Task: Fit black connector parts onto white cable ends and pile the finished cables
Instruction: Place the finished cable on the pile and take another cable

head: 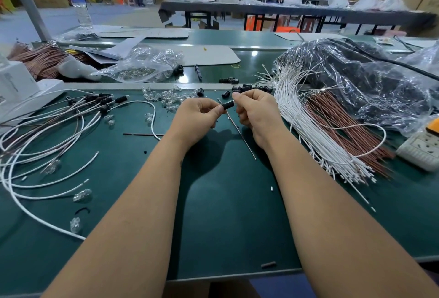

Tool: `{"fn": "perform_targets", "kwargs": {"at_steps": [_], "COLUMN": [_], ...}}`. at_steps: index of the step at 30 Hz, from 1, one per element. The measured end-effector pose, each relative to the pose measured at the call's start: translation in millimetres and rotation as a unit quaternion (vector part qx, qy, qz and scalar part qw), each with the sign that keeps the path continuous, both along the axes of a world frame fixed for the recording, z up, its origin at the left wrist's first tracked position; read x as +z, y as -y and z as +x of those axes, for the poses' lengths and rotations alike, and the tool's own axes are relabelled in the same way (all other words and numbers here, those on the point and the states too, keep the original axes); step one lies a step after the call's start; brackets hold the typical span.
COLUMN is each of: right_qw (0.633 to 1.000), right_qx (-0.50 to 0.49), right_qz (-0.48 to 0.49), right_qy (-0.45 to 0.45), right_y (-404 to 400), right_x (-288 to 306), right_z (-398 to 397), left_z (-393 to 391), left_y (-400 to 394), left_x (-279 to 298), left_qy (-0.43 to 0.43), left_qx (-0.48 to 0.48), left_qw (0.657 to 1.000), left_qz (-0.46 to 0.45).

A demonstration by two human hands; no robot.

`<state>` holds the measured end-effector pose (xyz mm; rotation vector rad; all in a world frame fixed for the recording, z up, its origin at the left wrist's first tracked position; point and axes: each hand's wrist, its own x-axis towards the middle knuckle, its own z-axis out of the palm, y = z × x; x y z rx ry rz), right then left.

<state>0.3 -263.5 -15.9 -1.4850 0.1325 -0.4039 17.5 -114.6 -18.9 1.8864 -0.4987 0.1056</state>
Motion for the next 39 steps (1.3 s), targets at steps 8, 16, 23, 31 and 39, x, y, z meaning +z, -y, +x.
{"fn": "perform_targets", "kwargs": {"at_steps": [8, 16, 23, 31, 39], "right_qw": [1.0, 1.0, 0.999, 0.999, 0.999], "right_qx": [0.001, 0.015, 0.025, 0.028, 0.031], "right_qz": [0.016, -0.013, -0.035, -0.001, -0.004], "right_qy": [-0.006, -0.004, -0.004, 0.022, 0.02], "right_y": [0, -1, -2, -8, -11], "right_x": [0, 2, 2, 1, 2], "right_z": [0, -5, -8, -5, -6], "left_z": [-3, -6, -5, -4, -3], "left_y": [1, 0, 0, 2, 2], "left_x": [1, 3, 3, 3, 3], "left_qy": [0.03, 0.039, 0.017, 0.004, 0.005], "left_qx": [0.006, 0.006, 0.004, 0.016, 0.019], "left_qw": [1.0, 0.999, 1.0, 0.999, 0.999], "left_qz": [-0.002, 0.01, 0.008, -0.037, -0.034]}}
